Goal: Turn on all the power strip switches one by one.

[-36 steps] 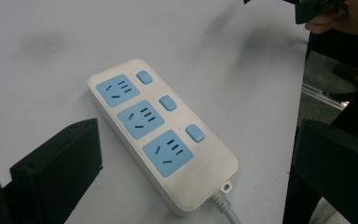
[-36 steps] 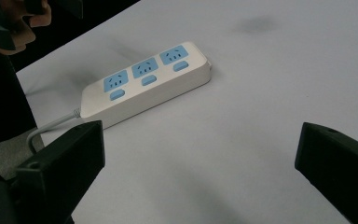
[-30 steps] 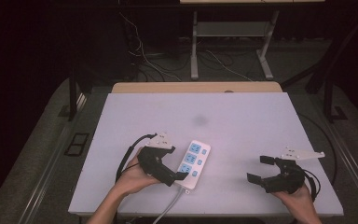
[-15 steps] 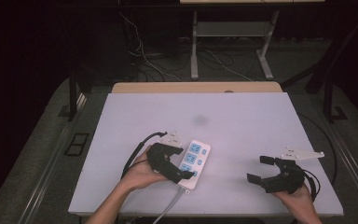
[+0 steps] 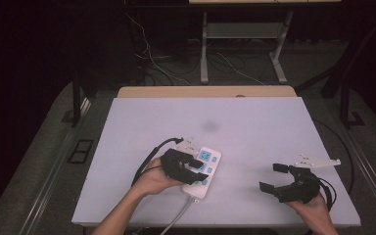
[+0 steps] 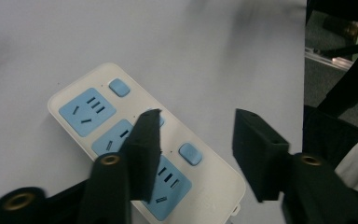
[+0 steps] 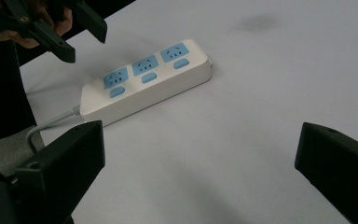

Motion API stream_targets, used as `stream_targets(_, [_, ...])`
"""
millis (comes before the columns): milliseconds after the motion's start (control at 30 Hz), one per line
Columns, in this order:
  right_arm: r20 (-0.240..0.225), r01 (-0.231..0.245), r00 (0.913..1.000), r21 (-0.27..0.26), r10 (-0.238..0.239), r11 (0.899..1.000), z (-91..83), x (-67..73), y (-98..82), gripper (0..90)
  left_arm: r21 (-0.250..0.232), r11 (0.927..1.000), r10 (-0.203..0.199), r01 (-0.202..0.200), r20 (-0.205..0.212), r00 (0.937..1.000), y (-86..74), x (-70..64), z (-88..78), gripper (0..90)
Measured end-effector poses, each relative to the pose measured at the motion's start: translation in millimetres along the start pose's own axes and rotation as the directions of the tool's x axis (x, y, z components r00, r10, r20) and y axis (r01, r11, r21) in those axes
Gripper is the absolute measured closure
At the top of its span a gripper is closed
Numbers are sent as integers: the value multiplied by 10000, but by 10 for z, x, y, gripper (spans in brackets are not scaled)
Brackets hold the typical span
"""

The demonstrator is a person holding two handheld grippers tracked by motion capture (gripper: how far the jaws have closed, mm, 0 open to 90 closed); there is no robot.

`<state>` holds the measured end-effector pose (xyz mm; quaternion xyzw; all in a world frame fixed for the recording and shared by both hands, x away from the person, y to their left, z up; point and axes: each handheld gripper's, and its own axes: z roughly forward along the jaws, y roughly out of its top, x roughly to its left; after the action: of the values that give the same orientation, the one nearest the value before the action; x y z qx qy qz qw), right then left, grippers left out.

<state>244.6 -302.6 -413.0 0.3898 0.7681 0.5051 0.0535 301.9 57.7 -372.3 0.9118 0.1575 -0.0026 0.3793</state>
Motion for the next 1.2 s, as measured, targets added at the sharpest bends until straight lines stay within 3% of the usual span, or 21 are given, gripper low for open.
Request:
stream_targets(67, [1, -6, 10000, 1, 6, 10000, 0, 0, 0, 12, 144, 9999, 13, -15, 129, 9999, -1, 8, 34, 595])
stream_targets(100, [5, -9, 10000, 4, 9, 10000, 1, -1, 0, 12, 207, 9998, 29, -33, 182, 9998, -1, 10, 53, 663])
stream_targets(267, [3, 4, 10000, 16, -4, 10000, 1, 0, -1, 13, 446, 9988, 174, -192, 391, 9991, 4, 25, 132, 789])
stream_targets(333, [-8, 17, 10000, 28, -16, 10000, 3, 0, -1, 13, 507, 9984, 235, -259, 466, 9986, 6, 32, 159, 883])
stream_targets(1200, [-52, 140, 9999, 136, -139, 9998, 17, 1, -5, 13, 1237, 9915, 324, -395, 592, 9977, -63, 77, 403, 890])
